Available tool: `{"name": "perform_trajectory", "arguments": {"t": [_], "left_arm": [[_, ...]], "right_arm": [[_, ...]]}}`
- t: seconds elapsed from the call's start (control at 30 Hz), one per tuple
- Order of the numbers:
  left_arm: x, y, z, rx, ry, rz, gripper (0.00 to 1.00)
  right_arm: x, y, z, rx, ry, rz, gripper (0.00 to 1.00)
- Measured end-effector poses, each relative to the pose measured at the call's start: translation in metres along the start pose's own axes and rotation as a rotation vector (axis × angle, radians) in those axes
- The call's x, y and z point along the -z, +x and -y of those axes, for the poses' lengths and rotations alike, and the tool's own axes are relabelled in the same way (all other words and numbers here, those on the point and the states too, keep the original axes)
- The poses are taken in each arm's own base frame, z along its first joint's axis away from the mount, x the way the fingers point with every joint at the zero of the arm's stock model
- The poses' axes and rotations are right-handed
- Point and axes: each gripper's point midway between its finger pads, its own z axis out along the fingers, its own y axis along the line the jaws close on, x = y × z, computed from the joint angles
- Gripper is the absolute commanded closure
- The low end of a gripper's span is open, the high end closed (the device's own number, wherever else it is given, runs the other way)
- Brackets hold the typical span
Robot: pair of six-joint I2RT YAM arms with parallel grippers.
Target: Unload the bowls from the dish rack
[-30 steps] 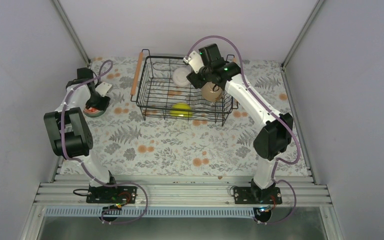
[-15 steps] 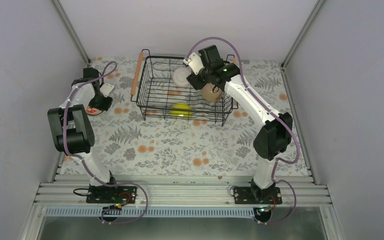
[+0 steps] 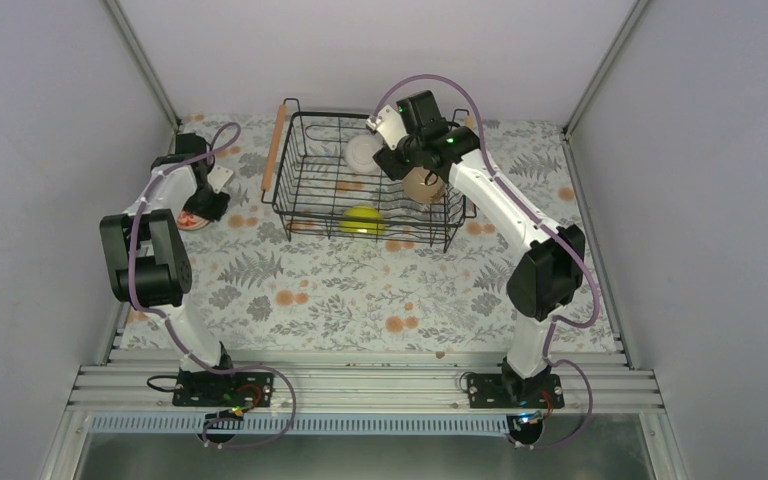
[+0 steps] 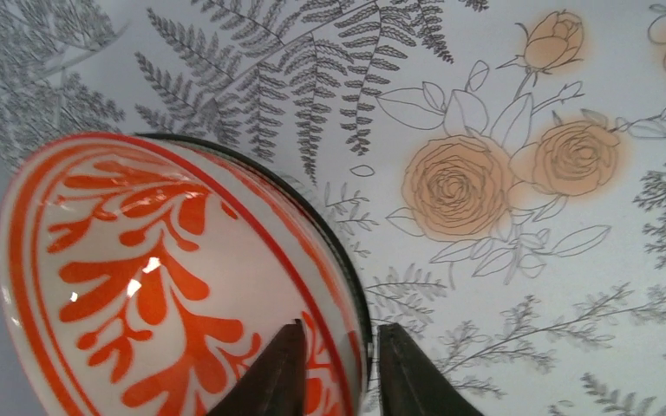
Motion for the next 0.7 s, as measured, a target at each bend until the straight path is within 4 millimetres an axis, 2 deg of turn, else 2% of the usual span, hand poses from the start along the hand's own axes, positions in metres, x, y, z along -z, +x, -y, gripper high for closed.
{"name": "perform_trajectory", "arguments": {"t": [0.1,0.17,0.37,0.53,0.6,0.63,0.7], "left_arm": [[0.003,-0.002,-0.006,0.01,-0.027,0.001,0.57],[0.006,-0.005,-0.01,0.015,-0.044,0.004,0.53],[0.014,-0.01,-0.014,0.022,-0.053,0.013,0.49],[0.021,-0.012,-0.008,0.023,-0.037,0.022,0.49],[0.024,-0.014,-0.005,0.022,-0.03,0.029,0.53],[0.025,-0.015,-0.003,0.021,-0.027,0.033,0.62],[0.028,-0.019,0.0,0.027,-0.023,0.043,0.86]], "right_arm": [[0.0,0.0,0.0,0.0,0.0,0.0,0.35],[0.0,0.0,0.0,0.0,-0.001,0.0,0.35],[0.0,0.0,0.0,0.0,-0.003,0.001,0.35],[0.0,0.0,0.0,0.0,-0.002,0.001,0.35],[0.0,0.0,0.0,0.0,-0.002,0.001,0.35],[0.0,0.0,0.0,0.0,-0.002,0.001,0.36],[0.0,0.0,0.0,0.0,-0.002,0.0,0.36]]}}
